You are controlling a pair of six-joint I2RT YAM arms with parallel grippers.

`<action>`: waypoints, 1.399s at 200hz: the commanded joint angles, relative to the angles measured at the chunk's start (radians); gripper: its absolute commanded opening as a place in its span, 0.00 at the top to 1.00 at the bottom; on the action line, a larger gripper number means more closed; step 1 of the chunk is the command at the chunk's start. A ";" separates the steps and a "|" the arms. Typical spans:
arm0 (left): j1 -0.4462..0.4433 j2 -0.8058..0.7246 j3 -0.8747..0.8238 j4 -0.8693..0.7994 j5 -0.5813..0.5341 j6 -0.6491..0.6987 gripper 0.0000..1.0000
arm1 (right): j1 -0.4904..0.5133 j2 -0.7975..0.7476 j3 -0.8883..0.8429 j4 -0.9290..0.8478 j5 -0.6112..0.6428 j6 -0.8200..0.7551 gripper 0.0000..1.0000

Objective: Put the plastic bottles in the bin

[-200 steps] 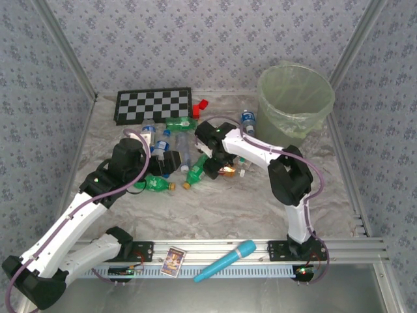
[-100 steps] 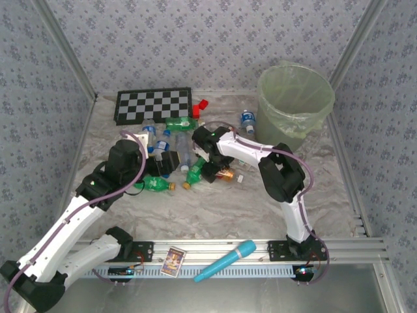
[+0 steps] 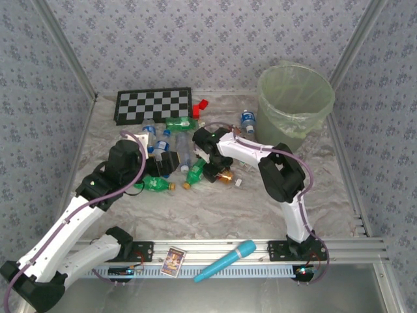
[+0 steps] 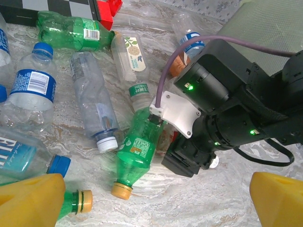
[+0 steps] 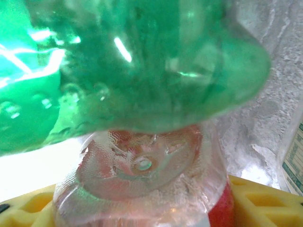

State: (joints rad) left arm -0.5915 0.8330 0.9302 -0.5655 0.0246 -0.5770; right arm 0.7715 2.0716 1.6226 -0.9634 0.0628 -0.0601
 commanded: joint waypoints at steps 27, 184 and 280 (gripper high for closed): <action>-0.007 0.070 0.038 0.044 0.024 0.021 0.00 | -0.010 -0.186 0.012 -0.028 0.000 0.059 0.38; -0.039 0.335 0.259 0.167 0.157 0.057 0.00 | -0.329 -0.692 0.146 -0.028 -0.083 0.235 0.36; -0.109 0.401 0.391 0.195 0.179 0.083 0.00 | -0.779 -0.841 0.098 0.162 -0.207 0.458 0.35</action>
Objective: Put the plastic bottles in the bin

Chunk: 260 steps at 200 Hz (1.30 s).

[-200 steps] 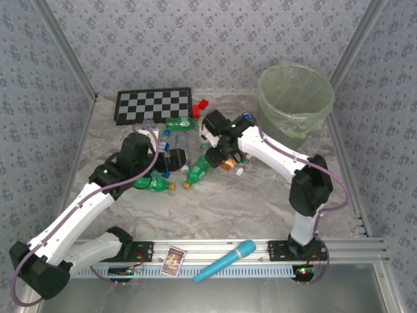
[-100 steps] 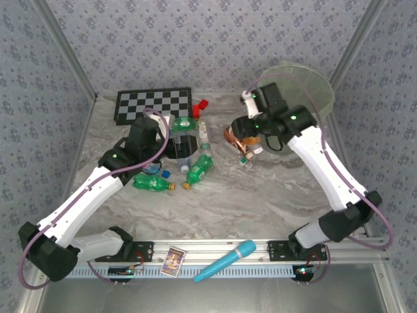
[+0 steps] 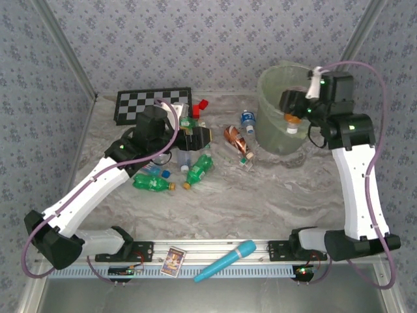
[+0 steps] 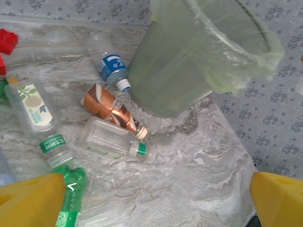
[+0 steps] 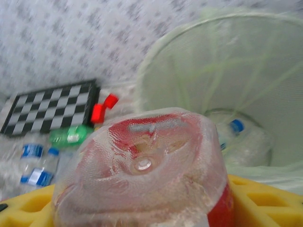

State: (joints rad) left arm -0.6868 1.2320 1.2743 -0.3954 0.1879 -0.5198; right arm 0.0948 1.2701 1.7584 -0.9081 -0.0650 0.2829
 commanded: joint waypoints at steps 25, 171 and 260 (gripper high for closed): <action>-0.020 0.003 0.047 0.022 0.016 0.024 0.00 | -0.246 -0.041 -0.083 0.232 -0.200 0.250 0.37; -0.033 -0.107 -0.030 -0.009 -0.093 0.024 0.00 | -0.330 0.238 -0.007 0.330 -0.136 0.428 0.27; -0.032 -0.080 -0.026 -0.017 -0.109 0.035 0.00 | -0.280 0.210 0.047 0.227 -0.088 0.319 0.00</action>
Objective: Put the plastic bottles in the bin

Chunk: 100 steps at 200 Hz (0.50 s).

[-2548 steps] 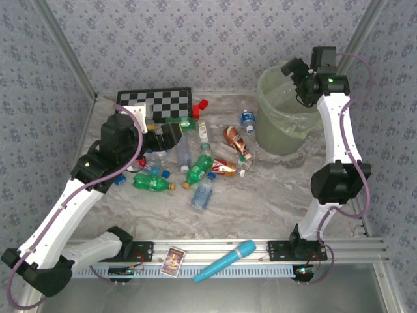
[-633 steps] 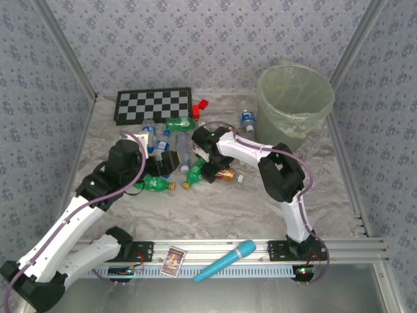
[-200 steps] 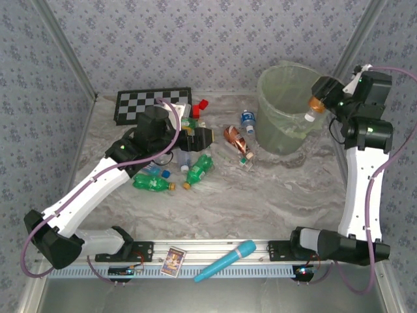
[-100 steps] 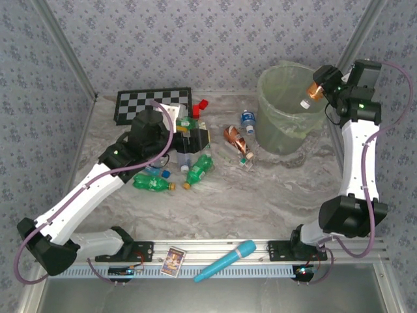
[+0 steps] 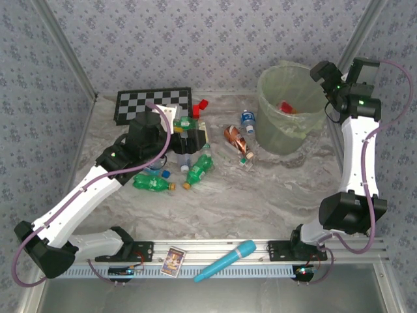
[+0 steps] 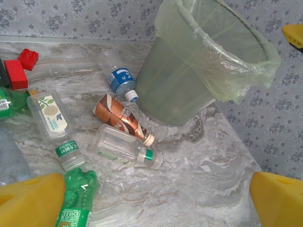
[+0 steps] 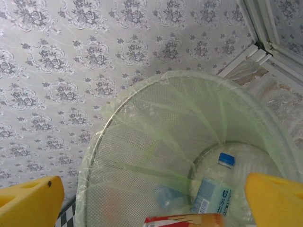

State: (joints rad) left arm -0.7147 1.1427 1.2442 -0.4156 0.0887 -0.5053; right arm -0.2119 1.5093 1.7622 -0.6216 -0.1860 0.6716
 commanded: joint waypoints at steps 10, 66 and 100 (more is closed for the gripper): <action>-0.005 0.012 0.000 0.001 -0.012 0.021 0.00 | 0.043 -0.038 0.049 -0.075 0.040 -0.089 0.00; -0.004 -0.007 -0.041 -0.017 -0.023 0.040 0.00 | 0.199 -0.105 0.041 -0.128 0.140 -0.184 0.00; -0.001 -0.021 -0.063 -0.067 -0.036 0.057 0.00 | 0.323 -0.131 0.030 -0.155 0.197 -0.211 0.00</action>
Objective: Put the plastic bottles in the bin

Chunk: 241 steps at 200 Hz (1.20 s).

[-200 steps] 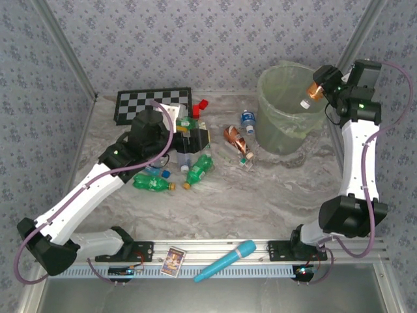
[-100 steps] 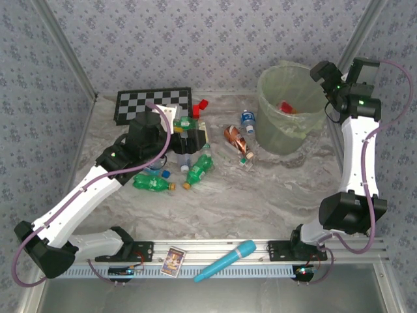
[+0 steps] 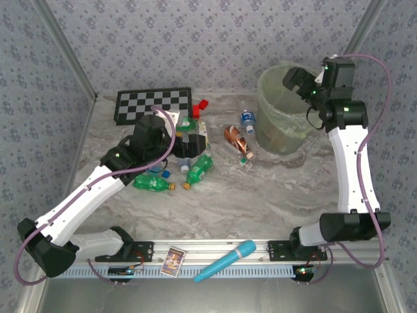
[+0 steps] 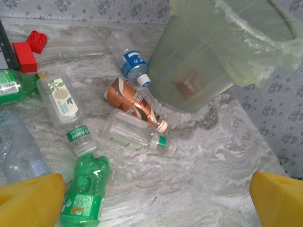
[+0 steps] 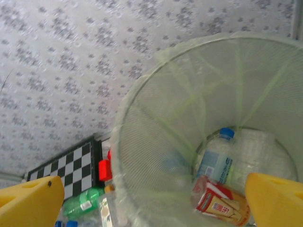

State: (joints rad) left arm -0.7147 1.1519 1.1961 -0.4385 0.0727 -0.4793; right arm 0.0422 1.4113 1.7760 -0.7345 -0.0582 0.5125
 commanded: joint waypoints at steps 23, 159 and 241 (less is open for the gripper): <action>0.000 -0.043 -0.048 -0.059 -0.015 0.014 0.00 | 0.157 -0.049 -0.013 -0.043 0.107 -0.067 0.00; 0.002 0.139 -0.207 -0.121 -0.047 0.007 0.06 | 0.425 -0.089 -0.213 -0.082 0.136 -0.111 0.00; 0.002 0.293 -0.257 -0.112 0.066 0.039 0.18 | 0.469 -0.146 -0.318 -0.015 0.160 -0.049 0.00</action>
State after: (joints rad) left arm -0.7139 1.3930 0.9386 -0.5385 0.0788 -0.4747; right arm 0.5030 1.3159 1.4899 -0.7860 0.0910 0.4335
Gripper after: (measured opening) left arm 0.841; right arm 0.995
